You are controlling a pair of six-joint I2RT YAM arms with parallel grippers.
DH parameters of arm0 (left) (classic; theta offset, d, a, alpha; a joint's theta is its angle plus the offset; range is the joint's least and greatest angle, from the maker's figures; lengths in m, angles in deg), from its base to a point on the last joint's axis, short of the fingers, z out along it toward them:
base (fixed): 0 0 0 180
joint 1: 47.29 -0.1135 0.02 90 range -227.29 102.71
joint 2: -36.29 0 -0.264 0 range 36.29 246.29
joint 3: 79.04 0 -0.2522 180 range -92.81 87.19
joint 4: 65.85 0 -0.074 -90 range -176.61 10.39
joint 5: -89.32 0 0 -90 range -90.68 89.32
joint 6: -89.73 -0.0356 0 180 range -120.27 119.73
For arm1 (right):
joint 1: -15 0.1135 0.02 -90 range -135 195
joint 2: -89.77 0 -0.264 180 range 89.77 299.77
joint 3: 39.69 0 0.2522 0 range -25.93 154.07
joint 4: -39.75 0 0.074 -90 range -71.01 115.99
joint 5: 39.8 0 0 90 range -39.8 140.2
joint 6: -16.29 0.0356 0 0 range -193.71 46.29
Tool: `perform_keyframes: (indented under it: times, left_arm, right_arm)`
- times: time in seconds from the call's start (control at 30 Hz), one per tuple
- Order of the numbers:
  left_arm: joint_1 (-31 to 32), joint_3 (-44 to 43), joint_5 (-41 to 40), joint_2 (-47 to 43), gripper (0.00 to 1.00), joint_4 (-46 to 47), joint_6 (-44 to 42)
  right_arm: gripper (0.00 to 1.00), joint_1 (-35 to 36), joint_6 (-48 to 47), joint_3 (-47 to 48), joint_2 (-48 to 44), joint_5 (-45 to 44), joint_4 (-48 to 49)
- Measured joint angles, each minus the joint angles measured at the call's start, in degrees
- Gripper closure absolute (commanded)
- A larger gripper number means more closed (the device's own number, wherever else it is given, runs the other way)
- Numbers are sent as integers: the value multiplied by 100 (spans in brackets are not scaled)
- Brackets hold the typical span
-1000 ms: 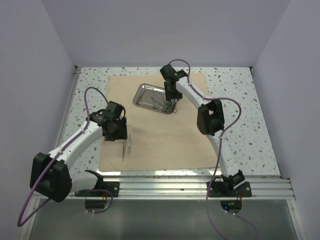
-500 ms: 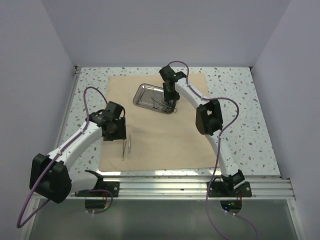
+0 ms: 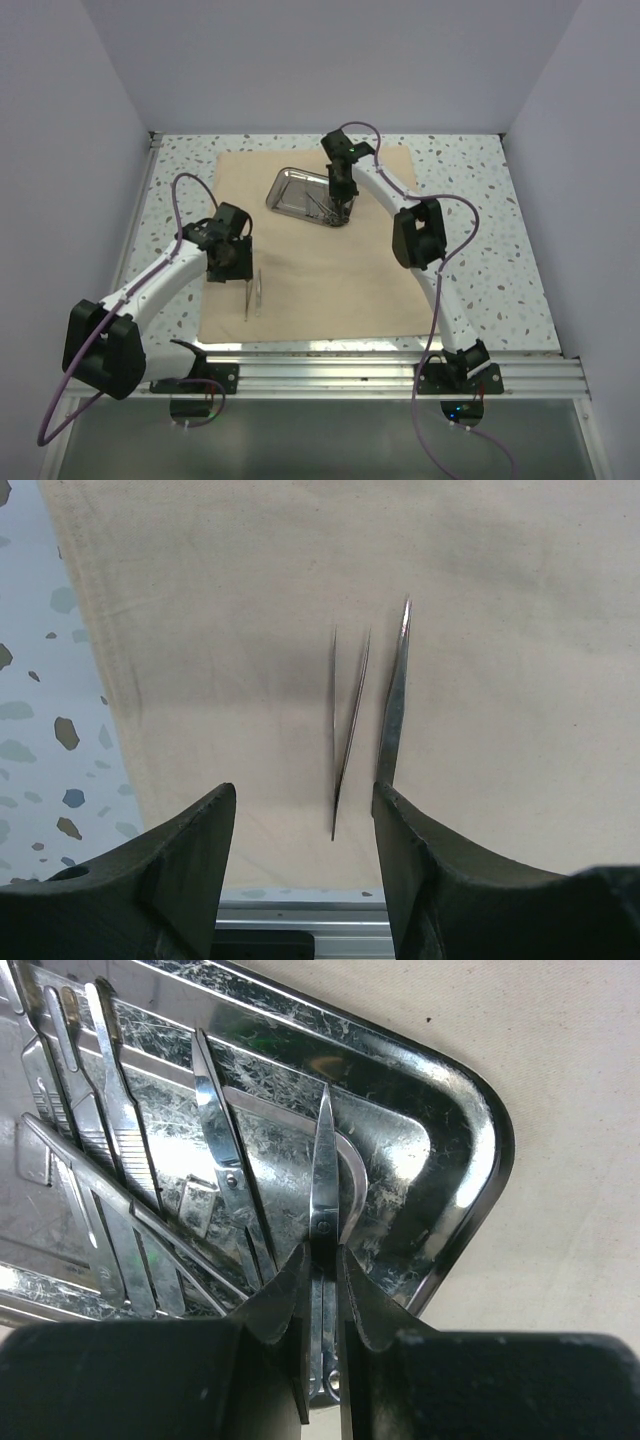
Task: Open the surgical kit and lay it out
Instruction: Pick up the medical item from the container.
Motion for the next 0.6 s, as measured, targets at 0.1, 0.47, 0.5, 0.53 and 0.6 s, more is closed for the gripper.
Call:
perform_keyframes:
  times: [0.1, 0.47, 0.5, 0.53, 0.6]
  left_arm:
    - [0, -2, 0, 9, 39, 2, 0]
    - [-2, -2, 33, 9, 39, 22, 0]
    - [-2, -2, 35, 9, 39, 22, 0]
    - [-2, -2, 37, 9, 39, 24, 2]
    - [-2, -2, 55, 9, 39, 26, 2]
  right_arm:
    - [100, -15, 2, -2, -17, 76, 57]
    - [100, -52, 4, 66, -260, 184, -4]
    - [100, -52, 7, 35, -369, 186, 4]
    - [100, -52, 17, -13, -507, 186, -7]
    - [100, -52, 44, -247, -857, 192, 26]
